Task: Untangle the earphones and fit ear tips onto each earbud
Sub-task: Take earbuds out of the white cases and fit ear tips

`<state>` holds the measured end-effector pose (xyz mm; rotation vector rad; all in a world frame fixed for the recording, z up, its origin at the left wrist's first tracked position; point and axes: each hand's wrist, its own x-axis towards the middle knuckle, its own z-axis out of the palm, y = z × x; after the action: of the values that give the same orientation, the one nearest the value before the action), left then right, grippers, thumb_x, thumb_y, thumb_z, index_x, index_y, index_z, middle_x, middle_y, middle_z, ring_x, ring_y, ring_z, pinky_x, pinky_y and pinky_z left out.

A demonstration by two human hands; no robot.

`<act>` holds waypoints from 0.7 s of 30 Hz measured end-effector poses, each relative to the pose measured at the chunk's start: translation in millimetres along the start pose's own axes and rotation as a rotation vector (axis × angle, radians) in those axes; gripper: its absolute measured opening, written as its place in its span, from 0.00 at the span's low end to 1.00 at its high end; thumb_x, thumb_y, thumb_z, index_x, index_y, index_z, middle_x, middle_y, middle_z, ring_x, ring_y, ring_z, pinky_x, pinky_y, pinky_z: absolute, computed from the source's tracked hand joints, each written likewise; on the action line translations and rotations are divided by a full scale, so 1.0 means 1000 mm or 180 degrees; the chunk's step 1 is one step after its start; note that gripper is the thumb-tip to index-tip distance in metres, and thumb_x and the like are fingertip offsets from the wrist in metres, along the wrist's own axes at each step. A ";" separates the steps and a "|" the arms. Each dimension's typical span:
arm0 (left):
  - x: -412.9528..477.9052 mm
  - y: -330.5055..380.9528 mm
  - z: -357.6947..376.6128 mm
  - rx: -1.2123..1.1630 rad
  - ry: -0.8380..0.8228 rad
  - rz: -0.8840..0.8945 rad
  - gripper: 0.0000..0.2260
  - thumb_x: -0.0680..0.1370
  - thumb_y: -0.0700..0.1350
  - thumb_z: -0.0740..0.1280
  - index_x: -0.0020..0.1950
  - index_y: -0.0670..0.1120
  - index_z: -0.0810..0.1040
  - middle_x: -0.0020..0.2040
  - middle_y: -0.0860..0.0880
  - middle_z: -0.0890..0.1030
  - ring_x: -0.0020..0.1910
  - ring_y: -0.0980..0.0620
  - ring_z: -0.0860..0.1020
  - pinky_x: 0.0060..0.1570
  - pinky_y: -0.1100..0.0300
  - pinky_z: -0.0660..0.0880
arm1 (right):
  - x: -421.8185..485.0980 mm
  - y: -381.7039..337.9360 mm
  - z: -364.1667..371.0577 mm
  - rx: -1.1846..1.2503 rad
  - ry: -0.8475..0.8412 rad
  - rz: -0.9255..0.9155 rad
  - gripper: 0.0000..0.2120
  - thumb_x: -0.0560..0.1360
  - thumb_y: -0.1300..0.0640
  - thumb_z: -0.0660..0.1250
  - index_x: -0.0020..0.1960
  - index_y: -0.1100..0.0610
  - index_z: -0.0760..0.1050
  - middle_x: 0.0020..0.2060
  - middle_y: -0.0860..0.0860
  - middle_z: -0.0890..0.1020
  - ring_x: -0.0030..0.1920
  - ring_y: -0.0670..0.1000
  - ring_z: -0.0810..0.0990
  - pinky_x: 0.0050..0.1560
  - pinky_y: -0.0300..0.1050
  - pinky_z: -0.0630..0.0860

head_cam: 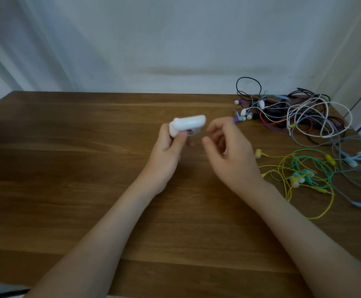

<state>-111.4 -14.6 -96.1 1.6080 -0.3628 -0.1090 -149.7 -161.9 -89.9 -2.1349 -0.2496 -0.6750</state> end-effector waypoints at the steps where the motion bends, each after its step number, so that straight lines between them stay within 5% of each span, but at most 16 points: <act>1: 0.001 -0.001 0.002 -0.0226 0.0020 -0.0148 0.07 0.83 0.51 0.56 0.59 0.56 0.68 0.51 0.51 0.78 0.46 0.59 0.76 0.46 0.59 0.72 | -0.002 -0.002 0.004 0.0007 -0.0306 0.0068 0.08 0.75 0.58 0.67 0.52 0.52 0.70 0.38 0.41 0.71 0.39 0.39 0.71 0.39 0.31 0.67; 4: 0.001 -0.002 0.006 -0.0823 -0.0116 -0.0513 0.09 0.82 0.53 0.54 0.61 0.57 0.67 0.61 0.48 0.77 0.60 0.53 0.76 0.55 0.58 0.75 | -0.006 -0.005 0.018 -0.0171 -0.0913 0.0013 0.10 0.76 0.56 0.68 0.55 0.52 0.72 0.41 0.38 0.70 0.44 0.37 0.70 0.44 0.31 0.69; 10: 0.002 -0.004 0.010 -0.1285 -0.0376 -0.0612 0.18 0.77 0.57 0.55 0.65 0.53 0.65 0.61 0.48 0.76 0.59 0.55 0.77 0.52 0.63 0.76 | -0.005 -0.002 0.023 -0.0293 -0.0649 -0.0261 0.07 0.75 0.62 0.67 0.52 0.57 0.75 0.45 0.44 0.71 0.47 0.44 0.70 0.46 0.35 0.69; 14: 0.004 -0.008 0.004 -0.0468 -0.0010 -0.0288 0.16 0.77 0.64 0.56 0.58 0.57 0.67 0.59 0.48 0.76 0.58 0.51 0.76 0.57 0.52 0.72 | -0.002 0.000 0.014 -0.0142 -0.0171 -0.0146 0.06 0.76 0.57 0.66 0.53 0.56 0.74 0.45 0.44 0.73 0.45 0.42 0.72 0.47 0.29 0.67; 17: 0.004 -0.007 -0.004 0.0478 -0.0105 0.0143 0.13 0.79 0.59 0.56 0.57 0.54 0.68 0.53 0.52 0.77 0.51 0.57 0.76 0.51 0.58 0.72 | 0.005 0.001 0.003 0.0392 0.0511 0.0325 0.05 0.79 0.54 0.62 0.53 0.52 0.70 0.47 0.44 0.77 0.48 0.43 0.77 0.48 0.32 0.71; 21: 0.002 -0.007 -0.001 0.1167 -0.0313 0.0457 0.01 0.81 0.46 0.62 0.51 0.53 0.71 0.46 0.54 0.79 0.46 0.58 0.78 0.47 0.58 0.73 | 0.007 0.000 -0.003 0.1179 0.0072 0.0633 0.03 0.81 0.59 0.57 0.55 0.55 0.68 0.50 0.45 0.81 0.53 0.38 0.79 0.52 0.32 0.73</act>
<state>-108.0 -14.4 -103.1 1.9356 -0.5997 -0.0111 -145.0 -164.7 -85.4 -1.7685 -0.1349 -0.4933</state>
